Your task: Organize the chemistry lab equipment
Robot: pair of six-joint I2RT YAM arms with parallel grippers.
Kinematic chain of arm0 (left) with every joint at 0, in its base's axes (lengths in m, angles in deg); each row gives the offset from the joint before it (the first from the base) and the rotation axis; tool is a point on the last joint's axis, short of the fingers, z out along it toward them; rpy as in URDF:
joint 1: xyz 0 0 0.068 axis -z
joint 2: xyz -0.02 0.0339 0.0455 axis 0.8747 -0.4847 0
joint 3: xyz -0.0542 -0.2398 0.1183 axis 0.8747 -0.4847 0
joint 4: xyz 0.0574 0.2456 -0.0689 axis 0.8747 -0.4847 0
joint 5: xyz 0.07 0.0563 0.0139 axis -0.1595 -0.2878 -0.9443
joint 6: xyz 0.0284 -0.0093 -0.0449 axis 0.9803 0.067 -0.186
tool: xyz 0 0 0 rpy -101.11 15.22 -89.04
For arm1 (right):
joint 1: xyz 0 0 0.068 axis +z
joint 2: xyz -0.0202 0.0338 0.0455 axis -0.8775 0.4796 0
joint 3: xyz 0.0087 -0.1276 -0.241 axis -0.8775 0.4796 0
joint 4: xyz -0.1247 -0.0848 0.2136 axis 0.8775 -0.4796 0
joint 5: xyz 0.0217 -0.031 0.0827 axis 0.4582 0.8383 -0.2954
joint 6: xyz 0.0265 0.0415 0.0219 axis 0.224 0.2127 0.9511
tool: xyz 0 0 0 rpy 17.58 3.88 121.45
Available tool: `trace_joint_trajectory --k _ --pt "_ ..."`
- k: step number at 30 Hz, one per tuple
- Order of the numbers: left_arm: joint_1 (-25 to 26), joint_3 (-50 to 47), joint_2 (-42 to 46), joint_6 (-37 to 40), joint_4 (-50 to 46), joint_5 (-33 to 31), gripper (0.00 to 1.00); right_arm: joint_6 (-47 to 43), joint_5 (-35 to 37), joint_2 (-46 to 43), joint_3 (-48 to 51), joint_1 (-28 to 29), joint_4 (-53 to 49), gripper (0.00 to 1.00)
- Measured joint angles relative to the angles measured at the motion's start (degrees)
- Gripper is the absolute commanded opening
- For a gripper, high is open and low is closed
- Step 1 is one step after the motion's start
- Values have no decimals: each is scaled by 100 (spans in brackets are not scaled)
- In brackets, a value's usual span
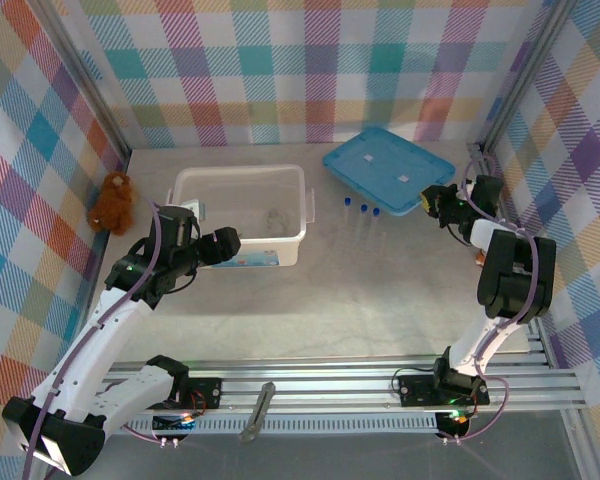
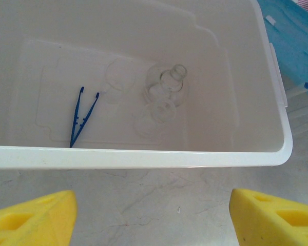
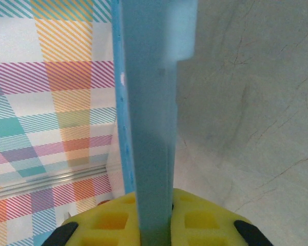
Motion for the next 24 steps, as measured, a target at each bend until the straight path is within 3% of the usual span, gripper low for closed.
trace_joint_trajectory --k 16,24 --pt "-42 151 7 24 -157 -122 78 -533 813 -2107 -72 85 -1115 4" --pt "-52 387 48 50 -258 -201 78 -1215 1663 -3062 -361 651 -1976 1"
